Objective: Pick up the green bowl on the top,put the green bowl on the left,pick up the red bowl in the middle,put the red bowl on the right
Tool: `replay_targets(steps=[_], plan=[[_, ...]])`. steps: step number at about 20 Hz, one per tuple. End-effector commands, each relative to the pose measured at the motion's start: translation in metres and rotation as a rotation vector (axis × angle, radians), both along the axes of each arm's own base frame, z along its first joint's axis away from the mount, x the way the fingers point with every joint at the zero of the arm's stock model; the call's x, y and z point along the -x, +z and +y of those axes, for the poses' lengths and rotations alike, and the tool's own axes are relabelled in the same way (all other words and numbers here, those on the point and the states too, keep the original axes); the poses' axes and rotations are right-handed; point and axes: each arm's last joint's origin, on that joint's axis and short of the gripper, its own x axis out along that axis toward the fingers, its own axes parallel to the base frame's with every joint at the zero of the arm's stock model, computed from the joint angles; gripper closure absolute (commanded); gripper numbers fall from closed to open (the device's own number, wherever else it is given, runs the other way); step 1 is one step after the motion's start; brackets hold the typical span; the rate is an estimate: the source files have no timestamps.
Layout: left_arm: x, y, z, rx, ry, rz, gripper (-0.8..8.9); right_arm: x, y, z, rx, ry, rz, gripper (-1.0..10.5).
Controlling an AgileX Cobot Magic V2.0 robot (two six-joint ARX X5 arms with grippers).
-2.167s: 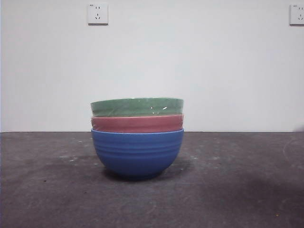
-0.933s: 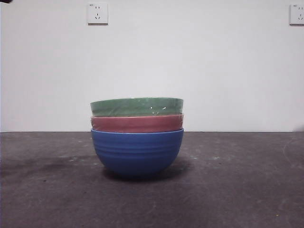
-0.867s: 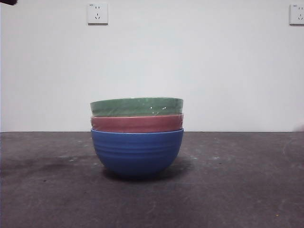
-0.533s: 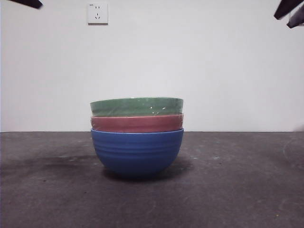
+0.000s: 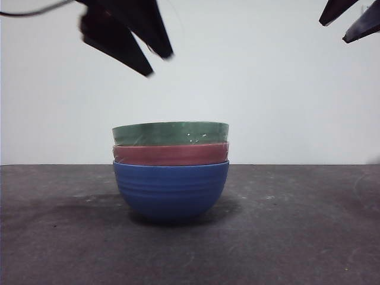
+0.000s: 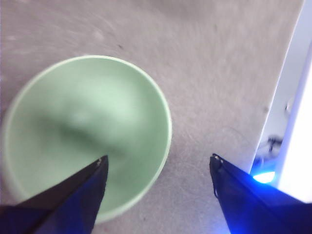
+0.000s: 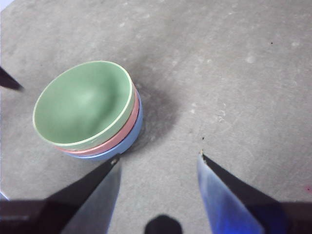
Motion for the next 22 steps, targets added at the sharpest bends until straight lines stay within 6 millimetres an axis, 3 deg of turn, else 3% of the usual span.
replay_targets(steps=[1,4,7,10,15,22], plan=[[-0.006,-0.017,-0.014,-0.07,-0.059,0.007,4.68,-0.001,0.001,0.001,0.001,0.008,-0.014,6.9],[-0.011,-0.041,-0.029,-0.137,-0.106,0.063,4.68,-0.001,0.001,0.001,0.001,0.008,-0.015,6.9],[-0.014,-0.051,-0.033,-0.179,-0.121,0.061,4.87,-0.001,0.001,0.001,0.002,0.008,-0.015,6.9],[-0.013,-0.051,-0.034,-0.185,-0.142,0.047,7.0,-0.001,0.001,0.001,0.002,0.007,-0.015,6.9],[-0.013,-0.042,-0.037,-0.198,-0.163,0.02,8.15,-0.001,0.001,0.001,0.003,0.007,-0.015,6.9],[-0.009,-0.005,-0.044,-0.181,-0.201,-0.017,8.22,-0.001,0.001,0.001,0.003,0.006,-0.015,7.0]])
